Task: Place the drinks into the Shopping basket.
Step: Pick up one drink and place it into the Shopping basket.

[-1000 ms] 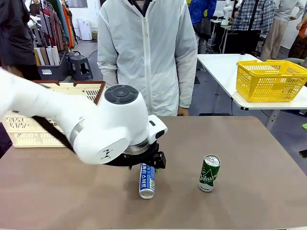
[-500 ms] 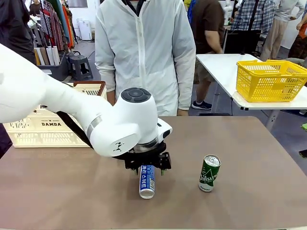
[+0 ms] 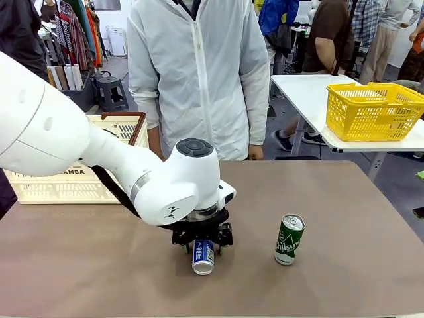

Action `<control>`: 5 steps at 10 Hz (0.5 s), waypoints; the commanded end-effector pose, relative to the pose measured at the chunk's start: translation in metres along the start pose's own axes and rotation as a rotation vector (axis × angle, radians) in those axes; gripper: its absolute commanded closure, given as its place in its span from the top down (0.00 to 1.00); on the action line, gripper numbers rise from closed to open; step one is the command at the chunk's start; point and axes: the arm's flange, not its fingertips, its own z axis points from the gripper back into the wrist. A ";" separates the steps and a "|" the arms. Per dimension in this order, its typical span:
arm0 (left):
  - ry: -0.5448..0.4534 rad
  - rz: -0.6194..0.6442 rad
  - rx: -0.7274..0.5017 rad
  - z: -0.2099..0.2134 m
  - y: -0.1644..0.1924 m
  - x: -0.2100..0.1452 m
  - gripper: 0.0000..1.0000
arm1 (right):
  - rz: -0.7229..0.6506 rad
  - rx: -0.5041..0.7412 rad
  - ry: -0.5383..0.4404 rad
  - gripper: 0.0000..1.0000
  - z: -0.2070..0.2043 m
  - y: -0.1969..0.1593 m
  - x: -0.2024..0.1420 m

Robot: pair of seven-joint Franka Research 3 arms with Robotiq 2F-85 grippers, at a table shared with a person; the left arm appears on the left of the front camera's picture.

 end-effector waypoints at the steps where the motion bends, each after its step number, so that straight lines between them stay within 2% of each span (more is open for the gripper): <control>1: 0.002 0.004 -0.011 0.003 -0.003 0.002 0.00 | -0.008 -0.002 0.003 1.00 0.003 0.005 -0.001; 5: 0.000 -0.002 -0.014 0.012 0.002 -0.001 0.00 | -0.008 -0.002 0.003 1.00 0.003 0.005 -0.001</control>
